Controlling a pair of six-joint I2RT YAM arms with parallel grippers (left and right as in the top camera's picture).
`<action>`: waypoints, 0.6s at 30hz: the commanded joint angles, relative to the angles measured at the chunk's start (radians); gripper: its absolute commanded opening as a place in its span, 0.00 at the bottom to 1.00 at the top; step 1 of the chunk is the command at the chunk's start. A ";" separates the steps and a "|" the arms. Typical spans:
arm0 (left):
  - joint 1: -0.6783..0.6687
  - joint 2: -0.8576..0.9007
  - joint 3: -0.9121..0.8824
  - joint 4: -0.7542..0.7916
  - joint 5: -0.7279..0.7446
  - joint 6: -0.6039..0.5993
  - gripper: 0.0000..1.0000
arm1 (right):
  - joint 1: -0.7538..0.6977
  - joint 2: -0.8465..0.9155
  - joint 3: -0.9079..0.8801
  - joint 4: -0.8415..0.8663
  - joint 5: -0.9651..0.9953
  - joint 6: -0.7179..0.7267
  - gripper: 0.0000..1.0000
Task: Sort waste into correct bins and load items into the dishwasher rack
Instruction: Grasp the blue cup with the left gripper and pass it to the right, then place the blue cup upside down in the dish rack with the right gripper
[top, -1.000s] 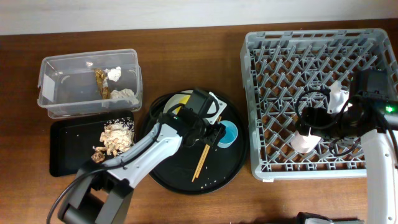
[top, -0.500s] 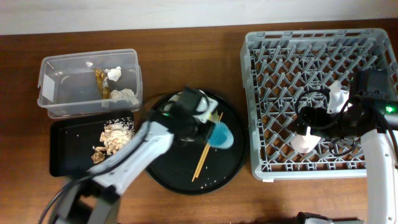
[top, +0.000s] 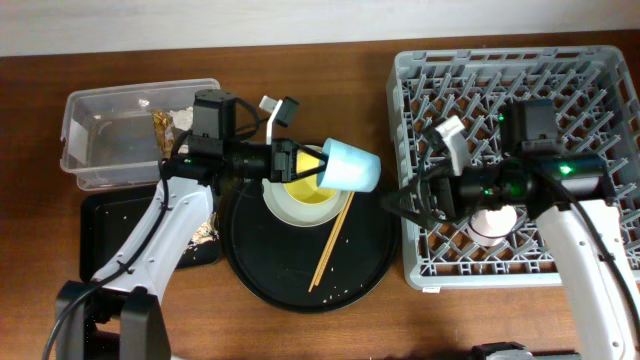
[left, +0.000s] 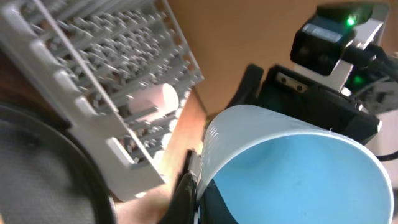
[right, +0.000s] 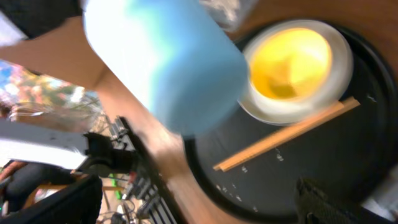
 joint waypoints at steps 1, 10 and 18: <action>-0.002 0.006 0.010 0.018 0.141 -0.017 0.00 | 0.050 0.027 -0.006 0.063 -0.139 -0.014 0.99; -0.002 0.006 0.010 0.018 0.211 -0.020 0.00 | 0.123 0.097 -0.006 0.188 -0.254 -0.014 0.91; -0.002 0.006 0.010 0.018 0.200 -0.020 0.00 | 0.123 0.097 -0.006 0.190 -0.301 -0.014 0.56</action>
